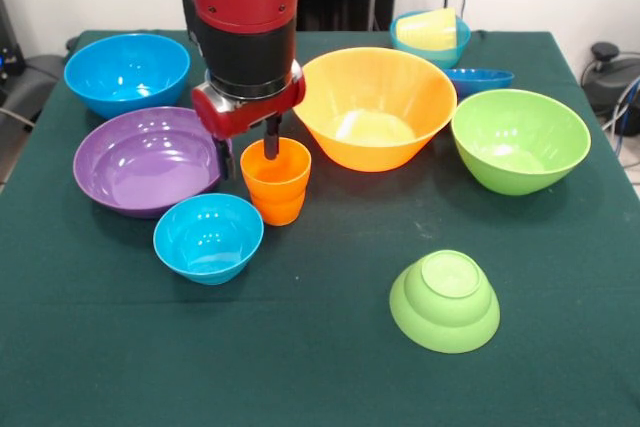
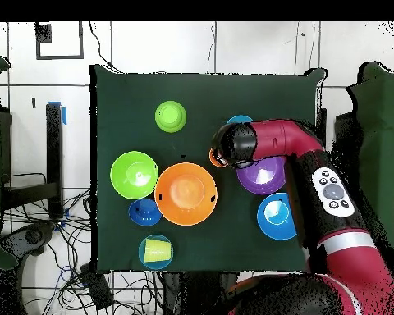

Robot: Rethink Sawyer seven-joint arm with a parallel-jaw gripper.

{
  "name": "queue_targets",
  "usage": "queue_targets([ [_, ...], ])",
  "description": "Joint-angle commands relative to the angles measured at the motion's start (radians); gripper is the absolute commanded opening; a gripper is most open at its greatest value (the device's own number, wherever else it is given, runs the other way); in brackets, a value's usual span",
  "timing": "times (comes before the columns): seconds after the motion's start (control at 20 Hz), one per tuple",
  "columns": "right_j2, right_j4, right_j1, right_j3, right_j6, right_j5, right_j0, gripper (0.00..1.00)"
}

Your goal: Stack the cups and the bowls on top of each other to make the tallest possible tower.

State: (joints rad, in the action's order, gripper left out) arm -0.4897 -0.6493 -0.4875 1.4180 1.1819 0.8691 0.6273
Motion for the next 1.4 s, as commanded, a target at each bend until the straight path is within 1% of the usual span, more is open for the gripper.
queue_targets([
  [0.05,0.053,-0.061,0.068,-0.037,0.071,-0.068,-0.045,1.0],
  [0.85,0.06,-0.024,0.115,-0.075,0.041,-0.027,-0.047,1.0],
  [1.1,0.049,-0.021,0.132,-0.089,0.023,-0.047,-0.041,1.0],
  [1.15,0.044,-0.018,0.134,-0.09,0.02,-0.054,-0.038,0.0],
  [1.3,0.05,-0.023,0.129,-0.092,0.032,-0.06,-0.044,0.0],
  [1.4,0.051,-0.02,0.126,-0.094,0.027,-0.048,-0.049,0.0],
])
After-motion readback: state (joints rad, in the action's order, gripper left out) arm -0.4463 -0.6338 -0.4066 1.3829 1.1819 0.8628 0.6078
